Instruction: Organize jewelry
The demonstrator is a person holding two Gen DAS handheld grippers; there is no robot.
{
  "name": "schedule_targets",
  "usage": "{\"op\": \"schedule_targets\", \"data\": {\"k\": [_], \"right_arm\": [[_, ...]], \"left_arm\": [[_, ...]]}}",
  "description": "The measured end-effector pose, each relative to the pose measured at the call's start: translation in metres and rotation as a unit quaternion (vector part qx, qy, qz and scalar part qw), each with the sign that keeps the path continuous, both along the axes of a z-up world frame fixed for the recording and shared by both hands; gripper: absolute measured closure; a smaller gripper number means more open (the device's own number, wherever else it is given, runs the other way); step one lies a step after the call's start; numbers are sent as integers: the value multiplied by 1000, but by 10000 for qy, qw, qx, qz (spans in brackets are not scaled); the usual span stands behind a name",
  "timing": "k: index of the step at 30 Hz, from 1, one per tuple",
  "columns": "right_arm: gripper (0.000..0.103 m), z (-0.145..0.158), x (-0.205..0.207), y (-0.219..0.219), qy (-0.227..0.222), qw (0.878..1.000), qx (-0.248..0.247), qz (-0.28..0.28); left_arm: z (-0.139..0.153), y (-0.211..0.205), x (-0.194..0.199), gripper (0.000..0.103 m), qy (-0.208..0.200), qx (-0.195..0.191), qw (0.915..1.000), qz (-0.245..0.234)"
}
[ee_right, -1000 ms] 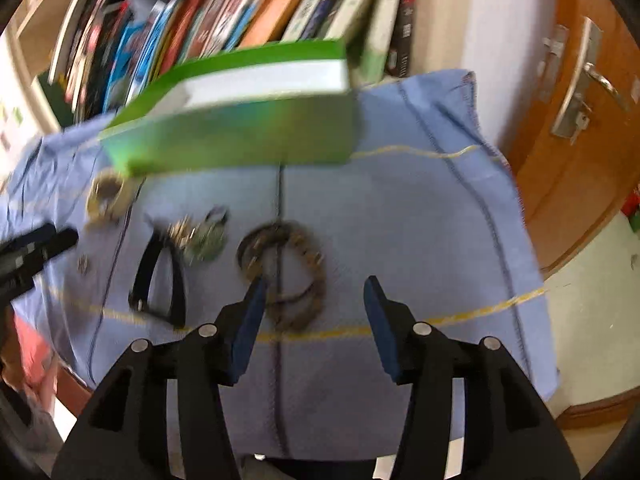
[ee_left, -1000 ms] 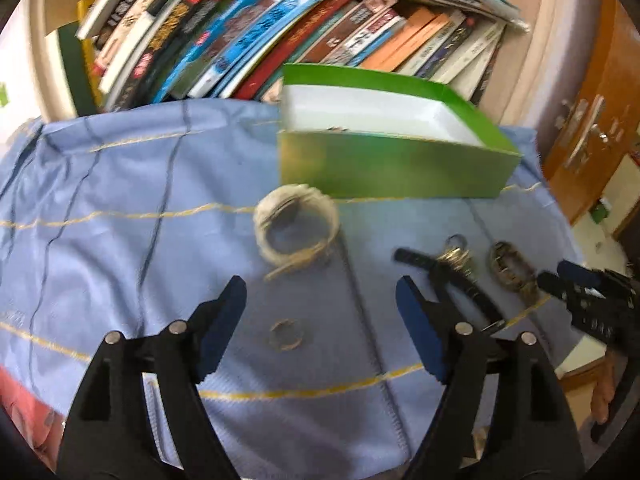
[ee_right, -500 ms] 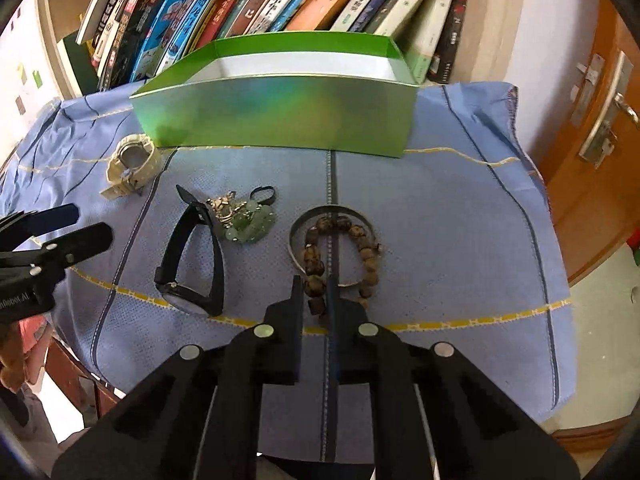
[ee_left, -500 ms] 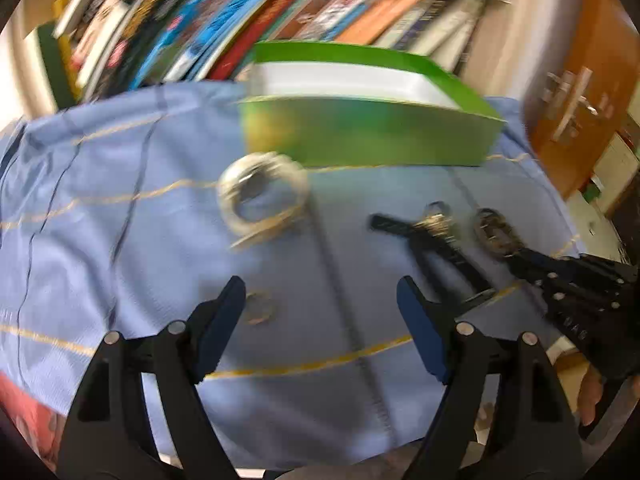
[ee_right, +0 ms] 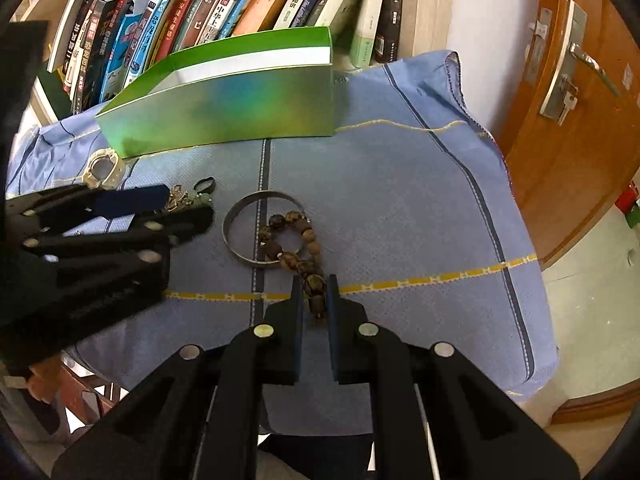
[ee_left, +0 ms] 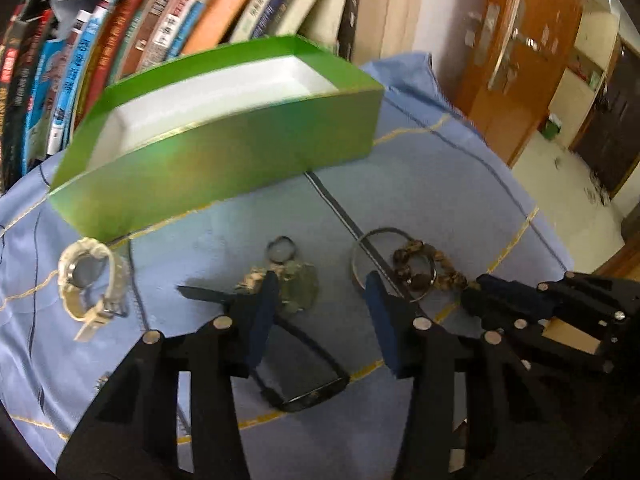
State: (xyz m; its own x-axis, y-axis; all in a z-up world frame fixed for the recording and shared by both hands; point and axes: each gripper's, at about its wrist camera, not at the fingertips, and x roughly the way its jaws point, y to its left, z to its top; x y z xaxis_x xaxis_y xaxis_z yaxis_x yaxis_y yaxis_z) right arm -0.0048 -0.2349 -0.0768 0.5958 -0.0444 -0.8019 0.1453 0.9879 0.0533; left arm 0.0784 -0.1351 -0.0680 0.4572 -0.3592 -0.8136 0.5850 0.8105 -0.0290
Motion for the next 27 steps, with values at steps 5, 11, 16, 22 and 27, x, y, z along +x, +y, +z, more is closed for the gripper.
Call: {"op": "schedule_targets", "data": {"k": [5, 11, 16, 22, 27], "right_arm": [[91, -4, 1, -4, 33, 9999, 132, -22], [89, 0, -2, -11, -85, 9997, 224, -101], [76, 0, -1, -16, -81, 9995, 224, -209], [72, 11, -4, -19, -185, 9994, 155, -262], [52, 9, 3, -8, -86, 9999, -75, -25]], "left_arm": [[-8, -3, 8, 79, 170, -37, 9998, -18], [-10, 9, 14, 96, 73, 55, 9998, 160], [-3, 31, 14, 96, -18, -20, 9992, 389], [19, 61, 6, 97, -240, -209, 9976, 607], [38, 88, 3, 97, -435, -375, 9949, 831]]}}
